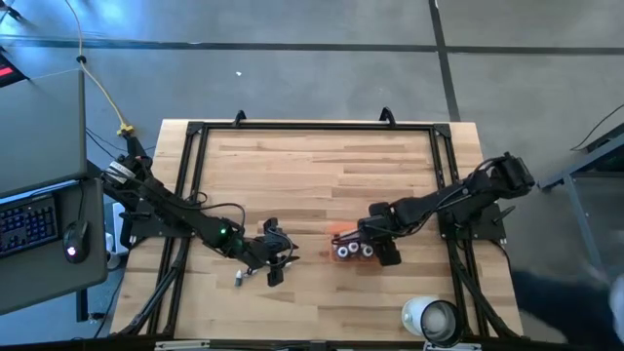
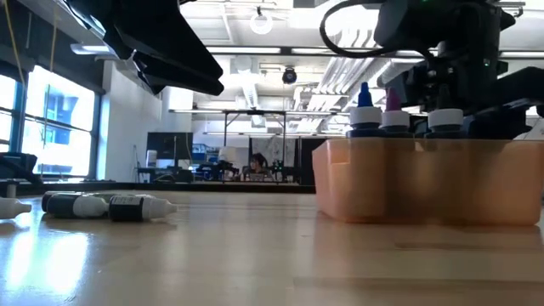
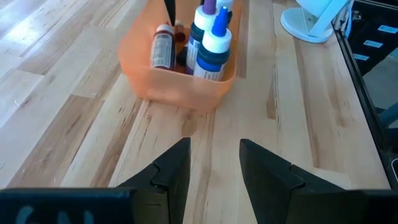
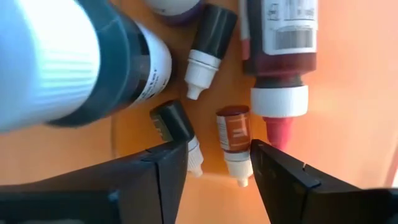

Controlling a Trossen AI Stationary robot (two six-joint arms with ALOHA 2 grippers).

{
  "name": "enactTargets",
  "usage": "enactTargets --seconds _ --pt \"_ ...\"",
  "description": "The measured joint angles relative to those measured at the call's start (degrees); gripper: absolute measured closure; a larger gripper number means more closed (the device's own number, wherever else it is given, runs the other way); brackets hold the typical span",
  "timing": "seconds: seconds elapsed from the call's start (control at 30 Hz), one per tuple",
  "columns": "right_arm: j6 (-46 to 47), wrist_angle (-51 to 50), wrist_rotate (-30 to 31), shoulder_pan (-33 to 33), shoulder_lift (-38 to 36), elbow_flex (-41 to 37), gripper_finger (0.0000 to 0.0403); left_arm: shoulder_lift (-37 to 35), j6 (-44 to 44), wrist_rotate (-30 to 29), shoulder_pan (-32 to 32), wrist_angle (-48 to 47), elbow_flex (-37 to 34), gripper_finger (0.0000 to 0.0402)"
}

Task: Pick & Place food coloring
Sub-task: Adjust the orange bin, then adjust the large pink food coloring bottle in the orange bin

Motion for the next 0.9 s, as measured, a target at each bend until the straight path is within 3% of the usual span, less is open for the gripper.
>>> enactTargets --seconds 0.2,0.4,0.53,0.77,0.9 --pt "-4.5 -1.9 2.2 0.2 0.0 0.5 0.0243 0.0 0.0 0.0 0.0 0.0 0.0 0.0264" --pt "-6.9 -7.4 8.7 0.8 0.1 5.9 0.0253 0.0 0.0 -0.1 0.0 0.0 0.0 0.0264" --pt "-8.3 -6.3 8.3 0.7 0.1 6.6 0.0253 0.0 -0.1 -0.1 0.0 0.0 0.0 0.0264" --pt "-7.8 -2.9 6.9 0.7 0.1 2.0 0.0259 0.0 -0.2 0.2 0.0 0.0 0.0 0.0264" --pt "-7.4 -1.1 13.3 0.7 -0.1 -0.2 0.0267 0.0 -0.2 0.4 0.0 0.0 0.0 0.0264"
